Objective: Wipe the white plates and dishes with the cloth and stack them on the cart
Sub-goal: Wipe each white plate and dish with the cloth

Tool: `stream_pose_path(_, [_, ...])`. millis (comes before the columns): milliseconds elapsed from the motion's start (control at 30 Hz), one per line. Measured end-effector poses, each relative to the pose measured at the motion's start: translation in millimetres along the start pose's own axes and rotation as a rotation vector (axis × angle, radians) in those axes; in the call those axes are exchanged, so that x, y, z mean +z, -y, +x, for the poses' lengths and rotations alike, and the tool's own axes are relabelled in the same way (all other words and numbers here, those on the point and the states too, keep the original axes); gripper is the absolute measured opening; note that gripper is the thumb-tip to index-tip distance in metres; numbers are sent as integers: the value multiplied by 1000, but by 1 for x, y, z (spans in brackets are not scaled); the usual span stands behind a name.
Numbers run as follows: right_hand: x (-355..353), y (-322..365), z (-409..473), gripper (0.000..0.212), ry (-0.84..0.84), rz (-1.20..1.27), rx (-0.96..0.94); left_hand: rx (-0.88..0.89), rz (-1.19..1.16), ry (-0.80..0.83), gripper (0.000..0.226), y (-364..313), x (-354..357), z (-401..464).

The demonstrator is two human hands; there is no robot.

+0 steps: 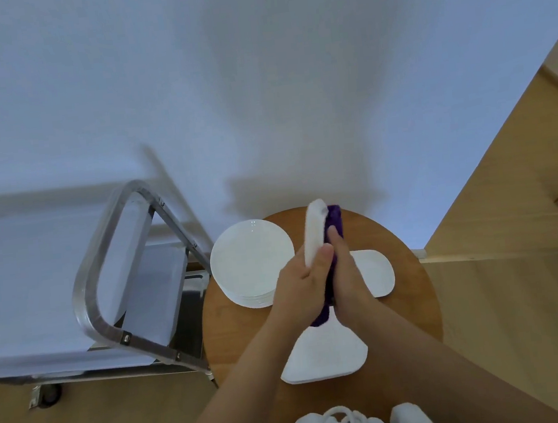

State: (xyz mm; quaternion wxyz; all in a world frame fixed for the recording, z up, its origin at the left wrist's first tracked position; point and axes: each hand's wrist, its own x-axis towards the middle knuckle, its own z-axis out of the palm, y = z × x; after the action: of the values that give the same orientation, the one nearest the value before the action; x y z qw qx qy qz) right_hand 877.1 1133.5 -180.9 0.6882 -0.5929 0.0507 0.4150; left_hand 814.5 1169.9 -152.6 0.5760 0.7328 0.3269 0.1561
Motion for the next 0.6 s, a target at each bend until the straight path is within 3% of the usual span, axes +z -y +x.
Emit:
stream_pose_path(67, [-10,19,-10,54,162,148,61,186,369,127,42,1,-9,5])
stream_pose_path(167, [-24,47,-17,53,344,180,78,275,876,279,60,2,-20,13])
stream_pose_path(300, [-29,56,-16,18,182,69,105,330,1093,316,78,5,-31,18])
stream_pose_path(367, [-34,54,-15,9,86,31,121,269,939,247,73,9,-39,15])
stream_pose_path(467, [-42,51,-12,11,20,40,112,128,453,-162,69,11,-45,13])
stream_pose_path(533, [-45,47,-11,15,31,9,87,-208,-95,-275,63,3,-47,17])
stream_pose_path(600, [-43,41,-12,19,97,-60,51,-454,-743,-189,42,0,-48,20])
